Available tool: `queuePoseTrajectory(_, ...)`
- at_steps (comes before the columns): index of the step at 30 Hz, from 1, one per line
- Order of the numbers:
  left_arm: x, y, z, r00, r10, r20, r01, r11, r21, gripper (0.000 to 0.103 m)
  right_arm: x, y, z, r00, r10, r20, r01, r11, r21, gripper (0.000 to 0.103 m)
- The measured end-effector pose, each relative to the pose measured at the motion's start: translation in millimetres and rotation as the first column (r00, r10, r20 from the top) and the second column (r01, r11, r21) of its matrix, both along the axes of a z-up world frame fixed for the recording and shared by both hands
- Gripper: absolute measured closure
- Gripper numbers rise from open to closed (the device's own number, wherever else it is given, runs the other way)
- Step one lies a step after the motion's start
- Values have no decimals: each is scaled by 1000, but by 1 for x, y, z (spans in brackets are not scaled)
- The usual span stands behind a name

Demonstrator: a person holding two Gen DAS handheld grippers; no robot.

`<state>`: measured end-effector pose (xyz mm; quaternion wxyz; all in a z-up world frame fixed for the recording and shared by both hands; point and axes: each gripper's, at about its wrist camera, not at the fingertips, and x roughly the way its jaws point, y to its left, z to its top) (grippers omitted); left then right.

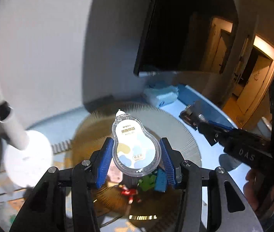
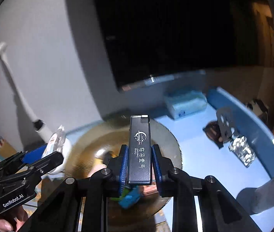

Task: Organize rigid objects
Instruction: 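Carry the tape dispenser and black lighter over the amber bowl and open both tools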

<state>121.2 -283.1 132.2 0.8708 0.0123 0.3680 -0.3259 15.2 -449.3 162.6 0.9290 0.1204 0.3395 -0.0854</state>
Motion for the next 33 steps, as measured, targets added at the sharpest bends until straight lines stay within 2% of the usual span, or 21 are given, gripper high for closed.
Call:
queuePoseTrajectory(8, 20, -30, -49, 997, 6, -77, 0, 997, 72, 57, 28, -20, -44, 994, -25, -110, 26, 1000, 4, 79)
queuePoseTrajectory(10, 22, -33, -54, 996, 5, -93, 2, 997, 75, 57, 33, -21, -51, 991, -34, -133, 31, 999, -21, 79)
queuePoseTrajectory(16, 25, -47, -64, 994, -3, -112, 14, 995, 95, 57, 47, -19, -67, 985, -5, -170, 4, 1000, -5, 79)
queuePoseTrajectory(17, 25, -49, -64, 993, -13, -119, 25, 995, 92, 54, 49, -19, -68, 985, -2, -171, 1, 1000, -4, 79)
queuePoseTrajectory(18, 25, -50, -64, 990, -28, -135, 41, 995, 90, 41, 51, -18, -68, 986, -1, -169, 1, 1000, 1, 79)
queuePoseTrajectory(19, 26, -50, -63, 990, -32, -140, 45, 995, 90, 38, 53, -20, -68, 986, -2, -167, 4, 1000, 9, 79)
queuePoseTrajectory(21, 23, -46, -56, 994, -13, -108, 23, 995, 96, 24, 55, -25, -68, 985, -15, -170, 21, 999, 30, 76)
queuePoseTrajectory(23, 19, -37, -47, 996, -13, -91, 21, 996, 90, 24, 54, -33, -66, 982, -27, -188, 40, 997, 68, 58)
queuePoseTrajectory(24, 16, -31, -42, 996, -15, -91, 23, 996, 82, 24, 50, -36, -63, 984, -28, -176, 44, 995, 89, 56)
queuePoseTrajectory(28, 0, -4, -17, 998, -10, -67, 13, 999, 44, 24, 32, -32, -42, 992, -41, -120, 53, 994, 92, 54)
queuePoseTrajectory(31, -16, 17, 6, 1000, -2, -21, 2, 999, 34, 24, 20, -19, -27, 996, -7, -88, 18, 992, 123, 54)
queuePoseTrajectory(33, -28, 32, 23, 1000, 5, 13, -6, 1000, 25, 24, 11, 0, -14, 997, 25, -70, -18, 994, 108, 53)
